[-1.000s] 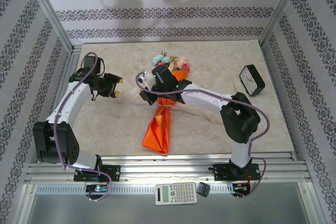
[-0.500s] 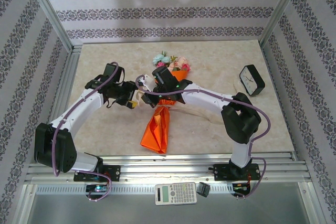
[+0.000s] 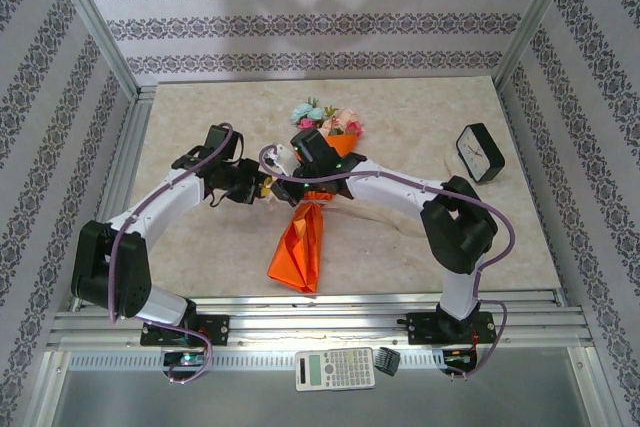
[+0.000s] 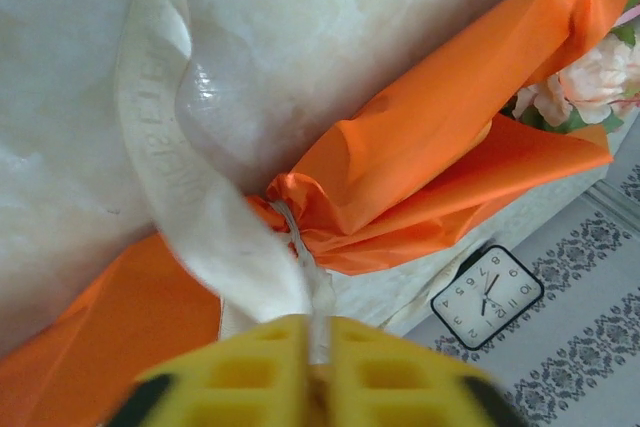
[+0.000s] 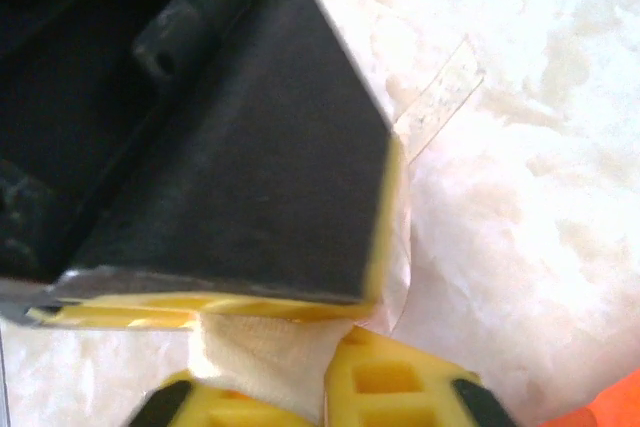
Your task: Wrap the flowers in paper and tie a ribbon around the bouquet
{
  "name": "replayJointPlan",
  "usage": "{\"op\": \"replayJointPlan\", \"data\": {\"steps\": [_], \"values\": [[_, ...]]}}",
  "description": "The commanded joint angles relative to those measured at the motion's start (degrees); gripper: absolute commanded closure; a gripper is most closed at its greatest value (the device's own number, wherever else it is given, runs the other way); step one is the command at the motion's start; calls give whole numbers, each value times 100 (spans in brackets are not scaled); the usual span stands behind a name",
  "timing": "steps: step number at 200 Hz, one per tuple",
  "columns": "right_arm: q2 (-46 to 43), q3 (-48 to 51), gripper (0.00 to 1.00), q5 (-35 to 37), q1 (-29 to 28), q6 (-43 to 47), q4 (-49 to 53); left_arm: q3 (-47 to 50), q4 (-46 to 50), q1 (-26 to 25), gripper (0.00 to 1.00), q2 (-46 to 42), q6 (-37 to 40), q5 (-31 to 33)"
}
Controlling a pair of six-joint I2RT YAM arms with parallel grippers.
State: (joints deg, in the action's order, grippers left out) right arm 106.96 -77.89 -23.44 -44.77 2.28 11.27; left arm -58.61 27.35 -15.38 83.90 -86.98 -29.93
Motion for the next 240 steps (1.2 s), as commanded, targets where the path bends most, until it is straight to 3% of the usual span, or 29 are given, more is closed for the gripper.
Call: {"op": "replayJointPlan", "data": {"steps": [1,44,66,84,101,130,157,188,205,221,240], "values": [[-197,146,78,39,18,75,-44,46,76,-52,100,-61,111,-31],[-1192,881,59,298,274,-584,-205,263,-18,-15,100,-236,241,-90],[-1840,1412,52,1033,675,-1415,-68,56,135,-17,100,-248,446,-86],[-2368,1836,54,1651,1269,-2365,345,-156,102,-25,100,-251,534,-135],[-2764,2059,55,2442,2023,-3541,1394,-368,45,-48,100,-178,562,-306],[-3109,2320,58,2594,3554,-4649,3212,-688,-216,-164,100,32,627,-611],[-3349,2720,54,2788,4714,-4859,3676,-771,-535,-297,100,249,663,-855],[-3163,2914,52,2325,5936,-4142,2857,-817,-973,-361,100,457,636,-1028],[-2564,2473,50,2522,6073,-3630,2923,-924,-1030,-378,100,611,712,-1105],[-1974,2174,51,2227,6059,-3527,3000,-1045,-1030,-422,100,834,857,-1252],[-1818,2116,52,2166,5457,-3709,2916,-1214,-892,-545,100,1203,1116,-1350]]}}
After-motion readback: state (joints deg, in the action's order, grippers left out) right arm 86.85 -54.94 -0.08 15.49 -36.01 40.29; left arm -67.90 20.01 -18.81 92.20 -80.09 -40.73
